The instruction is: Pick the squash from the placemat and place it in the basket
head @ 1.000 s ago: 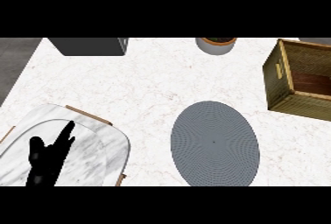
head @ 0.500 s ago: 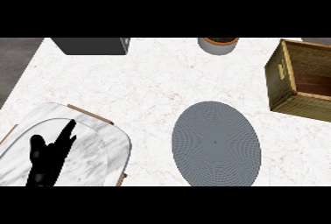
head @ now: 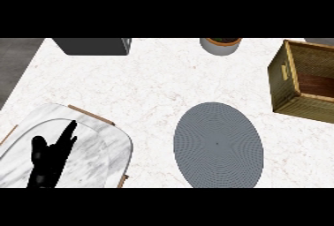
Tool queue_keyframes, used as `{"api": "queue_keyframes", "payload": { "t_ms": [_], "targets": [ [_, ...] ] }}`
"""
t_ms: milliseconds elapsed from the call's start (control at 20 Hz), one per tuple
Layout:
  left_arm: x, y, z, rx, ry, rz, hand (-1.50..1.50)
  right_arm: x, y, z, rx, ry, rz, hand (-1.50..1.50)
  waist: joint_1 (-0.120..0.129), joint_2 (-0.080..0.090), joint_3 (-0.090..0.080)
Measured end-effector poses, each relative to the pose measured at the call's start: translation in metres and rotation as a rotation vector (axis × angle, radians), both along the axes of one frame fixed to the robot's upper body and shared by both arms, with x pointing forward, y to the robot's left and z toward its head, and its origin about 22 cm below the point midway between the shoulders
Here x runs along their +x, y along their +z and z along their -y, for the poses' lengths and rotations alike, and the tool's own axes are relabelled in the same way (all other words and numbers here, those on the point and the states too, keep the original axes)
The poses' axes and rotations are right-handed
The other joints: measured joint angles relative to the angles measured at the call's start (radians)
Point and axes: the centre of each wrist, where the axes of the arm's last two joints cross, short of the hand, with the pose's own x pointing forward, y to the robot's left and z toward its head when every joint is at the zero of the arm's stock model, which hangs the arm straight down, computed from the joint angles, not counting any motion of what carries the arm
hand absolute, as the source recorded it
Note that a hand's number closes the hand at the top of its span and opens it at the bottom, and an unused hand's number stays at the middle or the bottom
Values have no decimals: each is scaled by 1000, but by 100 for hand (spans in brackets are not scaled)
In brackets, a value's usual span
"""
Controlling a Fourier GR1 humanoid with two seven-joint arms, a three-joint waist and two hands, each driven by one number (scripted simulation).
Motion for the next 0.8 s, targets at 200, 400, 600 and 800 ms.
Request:
{"api": "queue_keyframes", "payload": {
  "t_ms": [200, 400, 600, 800],
  "targets": [
    [-1, 1, 0, 3, -2, -3, 0, 8, -22, 15, 42, 3, 13, 150, 0, 1, -2],
    [0, 2, 1, 3, 1, -14, 0, 12, -46, 32, 57, 1, 14, 150, 0, 0, 0],
    [0, 3, 2, 1, -1, -10, 0, 7, -59, 53, -42, -113, -71, 150, 1, 3, -2],
    [0, 3, -1, -4, -5, -14, 0, 3, -68, 71, -136, -118, -139, -150, 0, 2, -1]
  ]
}}
